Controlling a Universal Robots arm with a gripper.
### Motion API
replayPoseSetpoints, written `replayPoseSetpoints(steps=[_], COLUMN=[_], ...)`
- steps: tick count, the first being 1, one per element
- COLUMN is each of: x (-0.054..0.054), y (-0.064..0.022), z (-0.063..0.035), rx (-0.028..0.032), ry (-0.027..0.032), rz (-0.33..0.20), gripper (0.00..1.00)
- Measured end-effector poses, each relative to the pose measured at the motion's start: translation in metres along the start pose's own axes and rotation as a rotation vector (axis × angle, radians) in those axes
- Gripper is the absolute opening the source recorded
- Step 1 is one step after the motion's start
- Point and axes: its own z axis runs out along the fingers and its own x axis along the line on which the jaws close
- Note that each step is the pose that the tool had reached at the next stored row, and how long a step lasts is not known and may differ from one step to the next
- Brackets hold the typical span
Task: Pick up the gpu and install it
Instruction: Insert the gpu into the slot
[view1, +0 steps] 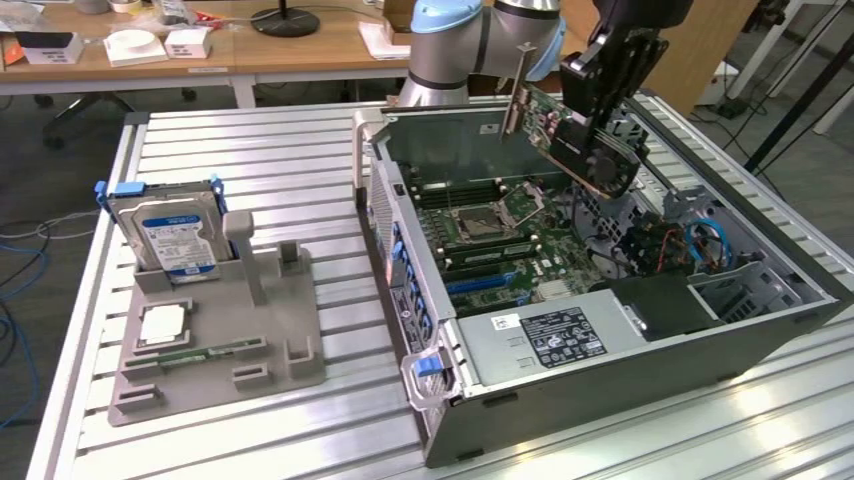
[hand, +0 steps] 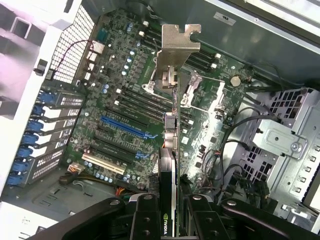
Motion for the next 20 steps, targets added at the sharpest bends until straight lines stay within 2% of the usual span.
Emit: replayPoseSetpoints(steps=[20], x=[0.0000], y=[0.0000], z=[0.0000], rx=[-0.0015], ry=[0.0001], rz=[-0.056], gripper=[0.26])
